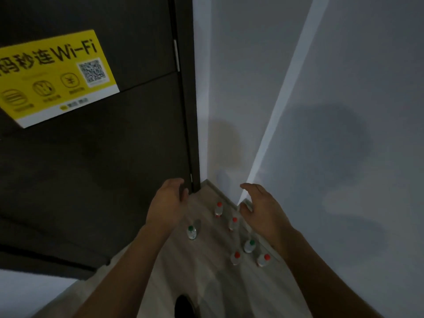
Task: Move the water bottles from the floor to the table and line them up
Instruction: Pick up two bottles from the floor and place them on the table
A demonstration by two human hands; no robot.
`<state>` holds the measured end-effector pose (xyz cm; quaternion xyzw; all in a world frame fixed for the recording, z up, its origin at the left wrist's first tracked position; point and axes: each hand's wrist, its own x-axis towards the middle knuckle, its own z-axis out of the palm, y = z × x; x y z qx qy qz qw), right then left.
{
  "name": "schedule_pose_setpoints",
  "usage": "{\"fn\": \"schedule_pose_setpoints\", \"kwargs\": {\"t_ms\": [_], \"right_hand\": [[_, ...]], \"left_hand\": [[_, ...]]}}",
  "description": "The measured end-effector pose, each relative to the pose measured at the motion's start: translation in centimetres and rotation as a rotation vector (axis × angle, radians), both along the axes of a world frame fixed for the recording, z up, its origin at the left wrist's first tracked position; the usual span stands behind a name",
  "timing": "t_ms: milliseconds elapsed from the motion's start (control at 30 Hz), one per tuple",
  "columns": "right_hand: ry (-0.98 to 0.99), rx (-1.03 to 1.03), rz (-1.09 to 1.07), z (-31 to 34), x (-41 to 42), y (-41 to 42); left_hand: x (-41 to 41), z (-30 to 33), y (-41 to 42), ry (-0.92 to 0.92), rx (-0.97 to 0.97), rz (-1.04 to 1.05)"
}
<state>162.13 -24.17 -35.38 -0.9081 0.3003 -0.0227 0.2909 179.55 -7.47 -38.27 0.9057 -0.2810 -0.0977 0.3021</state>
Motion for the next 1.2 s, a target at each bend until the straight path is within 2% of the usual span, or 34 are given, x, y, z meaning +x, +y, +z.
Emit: {"fn": "schedule_pose_setpoints", "kwargs": {"t_ms": [133, 267, 467, 667, 833, 1000, 1200], "right_hand": [[0.040, 0.025, -0.006, -2.0, 5.9, -1.5], [0.152, 0.055, -0.035, -9.2, 11.8, -4.3], [0.276, 0.049, -0.002, -32.0, 19.0, -9.4], [0.349, 0.066, -0.053, -56.2, 23.1, -13.3], [0.367, 0.061, -0.177, -69.8, 25.3, -17.2], [0.296, 0.000, -0.175, -75.8, 27.0, -19.6], [0.237, -0.122, -0.109, -75.6, 27.3, -18.6]], "left_hand": [[6.6, -1.5, -2.8, 0.029, 0.088, -0.056], [11.5, -8.2, -4.5, -0.014, 0.175, -0.118], [16.2, -30.2, -8.0, -0.047, 0.435, -0.347], [16.7, -54.3, -10.0, 0.057, 0.655, -0.411], [17.1, -68.4, -9.9, 0.050, 0.761, -0.442], [17.7, -74.6, -9.7, -0.085, 0.719, -0.485], [18.2, -73.1, -10.1, -0.161, 0.585, -0.462]]}}
